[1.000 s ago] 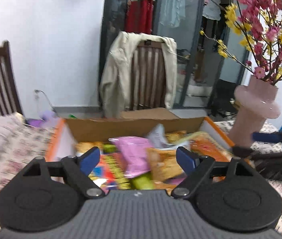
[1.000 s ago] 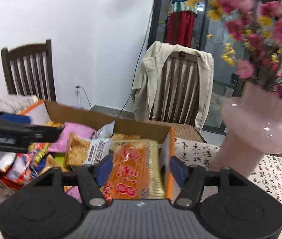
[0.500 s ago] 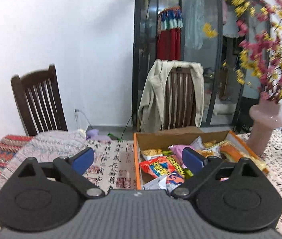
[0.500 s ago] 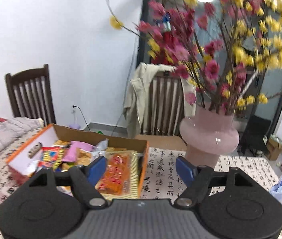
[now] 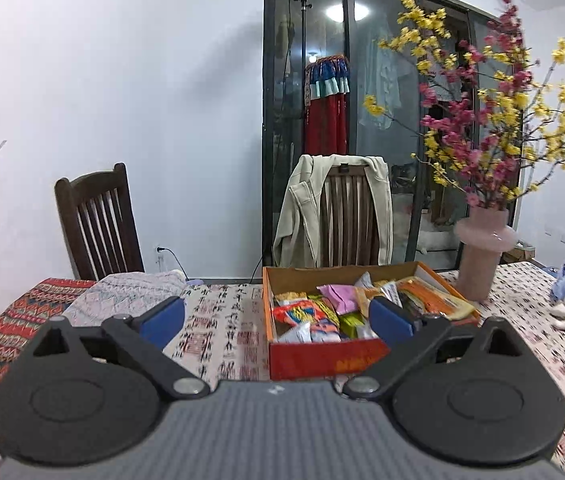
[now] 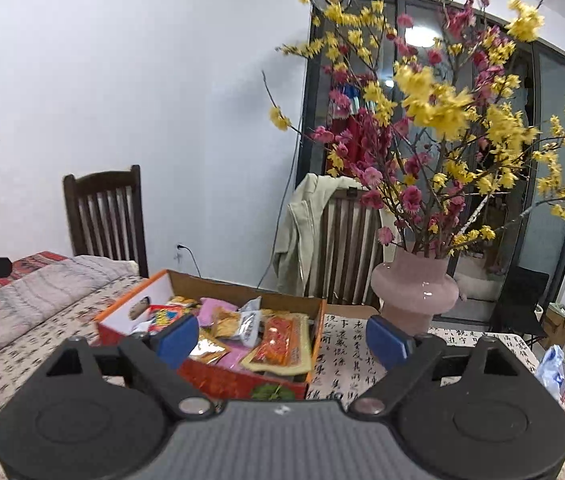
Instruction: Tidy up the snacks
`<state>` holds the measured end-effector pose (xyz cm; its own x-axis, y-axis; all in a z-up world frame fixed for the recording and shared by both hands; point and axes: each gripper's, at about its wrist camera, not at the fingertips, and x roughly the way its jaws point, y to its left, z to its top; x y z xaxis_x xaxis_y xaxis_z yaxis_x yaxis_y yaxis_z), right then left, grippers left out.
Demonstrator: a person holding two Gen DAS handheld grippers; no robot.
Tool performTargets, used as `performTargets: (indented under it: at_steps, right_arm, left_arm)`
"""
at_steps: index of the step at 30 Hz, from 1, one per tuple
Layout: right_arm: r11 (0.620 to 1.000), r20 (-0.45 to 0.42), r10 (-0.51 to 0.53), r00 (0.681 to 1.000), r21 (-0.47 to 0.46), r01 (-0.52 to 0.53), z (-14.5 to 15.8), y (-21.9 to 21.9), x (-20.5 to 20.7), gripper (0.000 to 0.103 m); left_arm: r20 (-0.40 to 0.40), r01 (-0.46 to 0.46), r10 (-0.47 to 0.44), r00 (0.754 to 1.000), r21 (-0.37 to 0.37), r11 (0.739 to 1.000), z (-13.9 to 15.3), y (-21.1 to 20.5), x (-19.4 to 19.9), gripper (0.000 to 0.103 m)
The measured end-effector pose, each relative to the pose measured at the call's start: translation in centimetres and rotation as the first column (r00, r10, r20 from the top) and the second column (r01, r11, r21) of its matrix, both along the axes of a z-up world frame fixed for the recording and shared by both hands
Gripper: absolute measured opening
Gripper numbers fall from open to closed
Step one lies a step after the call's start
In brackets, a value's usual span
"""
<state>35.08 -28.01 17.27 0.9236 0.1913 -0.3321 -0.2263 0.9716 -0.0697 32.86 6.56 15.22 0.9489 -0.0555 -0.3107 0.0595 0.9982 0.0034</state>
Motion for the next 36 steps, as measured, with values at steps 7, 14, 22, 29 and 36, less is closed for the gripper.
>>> performTargets:
  at_steps: [7,14,22,29,36]
  right_arm:
    - [1.0,0.033,0.017,0.999,0.021,-0.018,-2.1,0.4,-7.3,0.092]
    - [0.998,0.048,0.045,0.998,0.031,-0.047,-5.0,1.5,-14.4,0.092]
    - [0.996,0.082,0.073,0.994,0.042,-0.077,-7.5,2.6,-23.3,0.099]
    - [0.993,0.097,0.063,0.993,0.096,-0.072,-11.5,3.4,-29.8,0.101]
    - [0.988,0.067,-0.007,0.998,0.152,-0.003,-15.9,4.0,-35.4,0.101]
  left_arm:
    - [0.015,0.005,-0.005,1.0,-0.017,1.0,-1.8,-0.5,-7.2,0.101]
    - [0.004,-0.055,0.055,0.998,-0.014,0.998,-4.2,-0.9,-15.9,0.101]
    - [0.09,-0.058,0.059,0.994,-0.008,0.998,-6.7,-1.4,-25.2,0.103]
    - [0.151,-0.137,0.13,0.98,0.033,0.99,-10.8,-3.0,-30.6,0.103]
    - [0.053,-0.086,0.086,0.995,0.01,0.996,-15.1,-4.8,-34.0,0.103]
